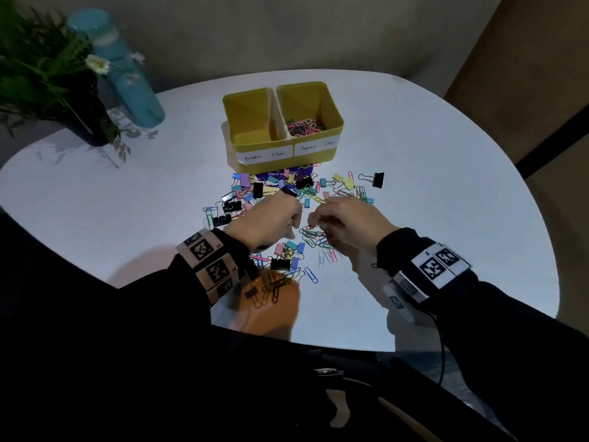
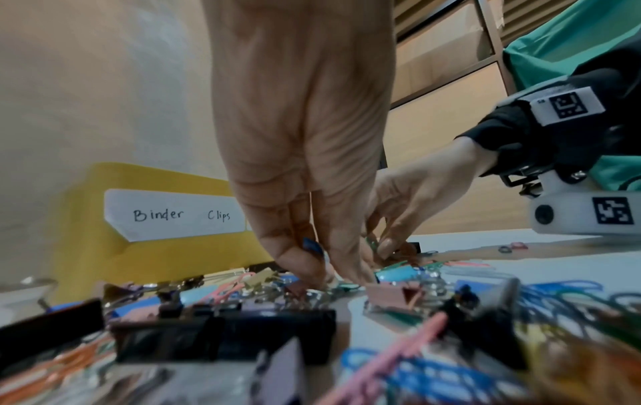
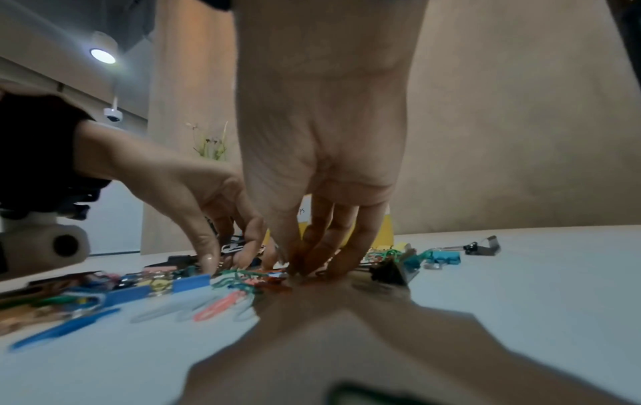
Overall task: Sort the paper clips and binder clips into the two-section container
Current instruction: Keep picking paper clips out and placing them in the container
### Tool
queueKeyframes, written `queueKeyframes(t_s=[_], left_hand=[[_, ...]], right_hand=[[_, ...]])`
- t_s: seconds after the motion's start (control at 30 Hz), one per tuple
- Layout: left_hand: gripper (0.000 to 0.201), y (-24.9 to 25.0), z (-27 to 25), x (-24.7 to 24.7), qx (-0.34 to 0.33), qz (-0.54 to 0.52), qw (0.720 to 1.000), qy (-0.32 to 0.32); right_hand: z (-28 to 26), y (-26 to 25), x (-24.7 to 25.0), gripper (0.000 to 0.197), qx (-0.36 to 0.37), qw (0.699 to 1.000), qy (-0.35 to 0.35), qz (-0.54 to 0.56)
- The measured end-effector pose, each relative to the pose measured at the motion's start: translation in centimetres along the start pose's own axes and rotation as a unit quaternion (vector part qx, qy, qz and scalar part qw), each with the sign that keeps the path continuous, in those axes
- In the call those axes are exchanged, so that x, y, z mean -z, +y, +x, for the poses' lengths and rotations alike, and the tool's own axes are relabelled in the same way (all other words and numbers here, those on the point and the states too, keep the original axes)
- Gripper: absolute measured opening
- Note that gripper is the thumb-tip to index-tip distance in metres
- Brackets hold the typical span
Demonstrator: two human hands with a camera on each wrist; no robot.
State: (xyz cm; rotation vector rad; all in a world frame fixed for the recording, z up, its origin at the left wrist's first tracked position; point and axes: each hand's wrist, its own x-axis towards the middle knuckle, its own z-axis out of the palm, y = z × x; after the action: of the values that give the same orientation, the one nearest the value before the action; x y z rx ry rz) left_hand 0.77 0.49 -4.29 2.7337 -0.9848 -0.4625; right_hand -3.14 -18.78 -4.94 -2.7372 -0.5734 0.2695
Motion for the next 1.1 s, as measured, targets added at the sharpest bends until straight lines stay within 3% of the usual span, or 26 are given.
queueKeyframes(t_s=[0.07, 0.17, 0.2, 0.33, 0.5, 0.63, 0.77, 0.93, 1.1], left_hand=[[0.029, -0.3, -0.3, -0.3, -0.011, -0.02, 1.0, 0.012], [0.048, -0.1, -0.4, -0.5, -0.035, -0.057, 0.998, 0.022], [0.05, 0.2, -0.2, -0.5, -0.036, -0.053, 0.998, 0.02], [0.043, 1.3, 0.8, -0.8, -0.016, -0.058, 0.998, 0.009], [0.02, 1.4, 1.4, -0.5, -0.004, -0.084, 0.996, -0.01], [0.015, 1.3, 1.5, -0.3, -0.015, -0.063, 0.997, -0.038], [0.014, 0.5, 1.6, 0.2, -0.013, -0.107, 0.992, -0.072], [0.017, -0.7, 0.4, 1.6, -0.001, -0.224, 0.973, -0.053], [0.018, -0.9, -0.5, 4.1, -0.001, -0.299, 0.954, 0.023]], right_hand=[[-1.0, 0.6, -0.2, 0.025, 0.009, 1.0, -0.024, 0.017], [-1.9, 1.2, -0.4, 0.065, 0.014, 0.998, -0.05, 0.021], [-1.9, 1.3, -0.5, 0.07, 0.011, 0.998, -0.049, 0.023], [-1.5, 1.1, -0.8, 0.053, -0.001, 0.999, -0.018, 0.051], [-1.3, 0.9, -1.0, 0.031, -0.022, 0.997, 0.005, 0.075], [-1.2, 0.8, -1.1, 0.017, -0.031, 0.997, 0.02, 0.067], [-0.9, 0.8, -0.7, 0.005, -0.04, 0.996, 0.018, 0.079], [-1.2, 0.9, 0.9, 0.01, -0.074, 0.978, 0.018, 0.193], [-1.4, 0.7, 3.4, 0.028, -0.106, 0.938, 0.059, 0.324]])
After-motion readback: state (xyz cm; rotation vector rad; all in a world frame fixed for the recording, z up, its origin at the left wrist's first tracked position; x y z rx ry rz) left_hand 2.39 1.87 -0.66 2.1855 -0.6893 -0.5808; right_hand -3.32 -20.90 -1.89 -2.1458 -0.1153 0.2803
